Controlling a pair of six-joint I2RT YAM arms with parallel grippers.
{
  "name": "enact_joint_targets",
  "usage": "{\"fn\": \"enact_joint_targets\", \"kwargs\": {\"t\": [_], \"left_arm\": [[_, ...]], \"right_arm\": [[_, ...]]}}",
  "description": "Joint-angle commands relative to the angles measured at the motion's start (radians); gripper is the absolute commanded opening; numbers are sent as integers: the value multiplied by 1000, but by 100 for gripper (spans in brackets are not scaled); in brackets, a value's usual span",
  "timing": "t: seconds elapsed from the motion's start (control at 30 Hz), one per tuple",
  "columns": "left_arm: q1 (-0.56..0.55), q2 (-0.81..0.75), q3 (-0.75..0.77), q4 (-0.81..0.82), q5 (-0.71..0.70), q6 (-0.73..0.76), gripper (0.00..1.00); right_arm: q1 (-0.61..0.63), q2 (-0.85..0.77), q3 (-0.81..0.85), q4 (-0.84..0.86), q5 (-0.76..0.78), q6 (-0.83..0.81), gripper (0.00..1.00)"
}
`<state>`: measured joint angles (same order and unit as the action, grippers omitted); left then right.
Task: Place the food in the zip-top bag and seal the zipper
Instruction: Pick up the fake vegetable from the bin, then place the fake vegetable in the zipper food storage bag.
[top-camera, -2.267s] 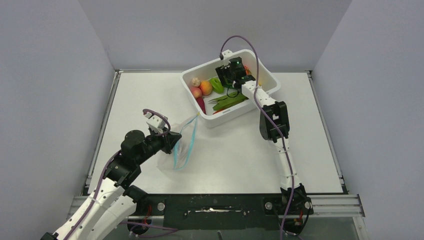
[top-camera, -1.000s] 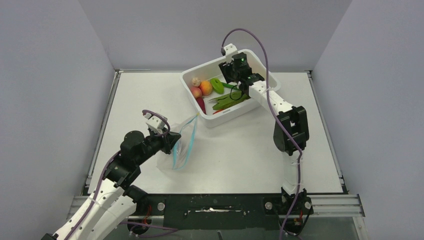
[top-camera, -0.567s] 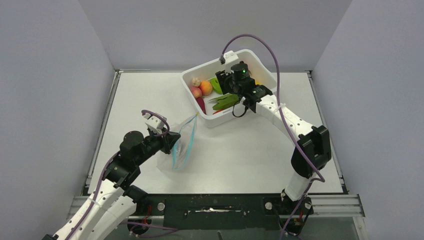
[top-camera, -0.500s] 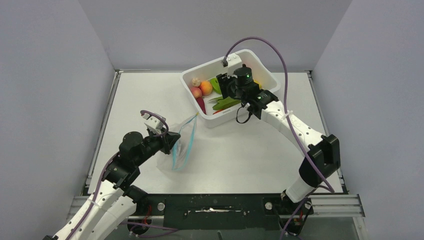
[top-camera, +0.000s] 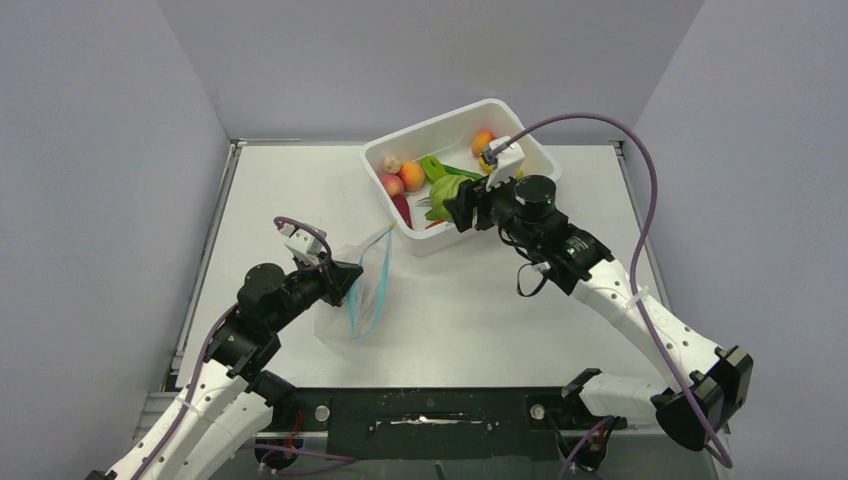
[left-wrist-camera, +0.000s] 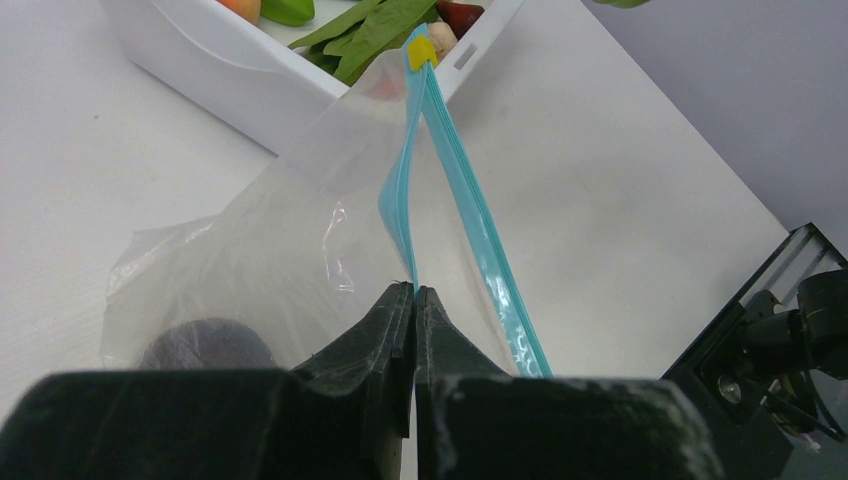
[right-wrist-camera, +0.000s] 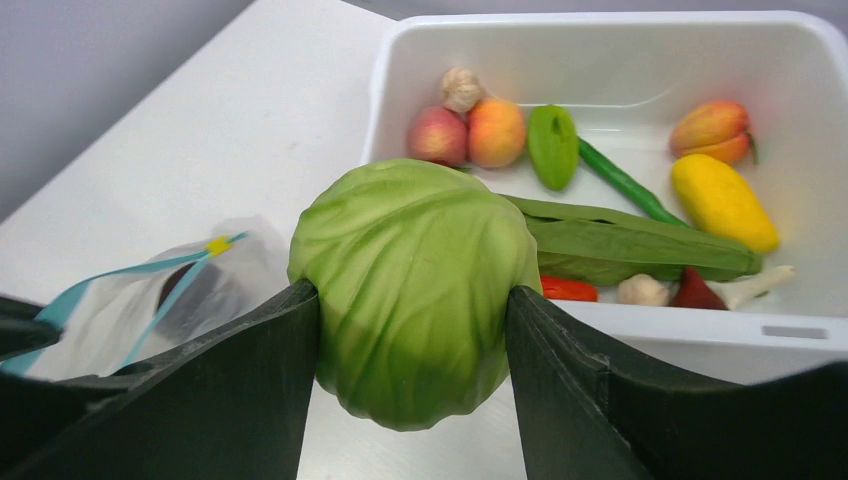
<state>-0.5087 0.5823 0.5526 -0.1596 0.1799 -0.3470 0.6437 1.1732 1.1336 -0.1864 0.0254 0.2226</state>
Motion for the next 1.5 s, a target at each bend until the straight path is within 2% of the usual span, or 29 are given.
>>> {"fn": "enact_joint_targets", "kwargs": {"t": [0.0,0.17,0.5,0.77,1.47], "left_arm": [[3,13,58,106,7,-69,0],[3,27,49,153,15,-110,0],[2,81,48,260,47,-193,0],[3,52,42,205,12,-190,0],[4,27,57,226,50,-223,0]], "right_arm": [[20,-113,-80,191,-173,134,52],[49,-164,-152,287,-254,225,52],[170,-135,-234,483,-286,365,51],[246,-58,-285,571,-282,410,51],[264,76,-216,247,-23,462,52]]}}
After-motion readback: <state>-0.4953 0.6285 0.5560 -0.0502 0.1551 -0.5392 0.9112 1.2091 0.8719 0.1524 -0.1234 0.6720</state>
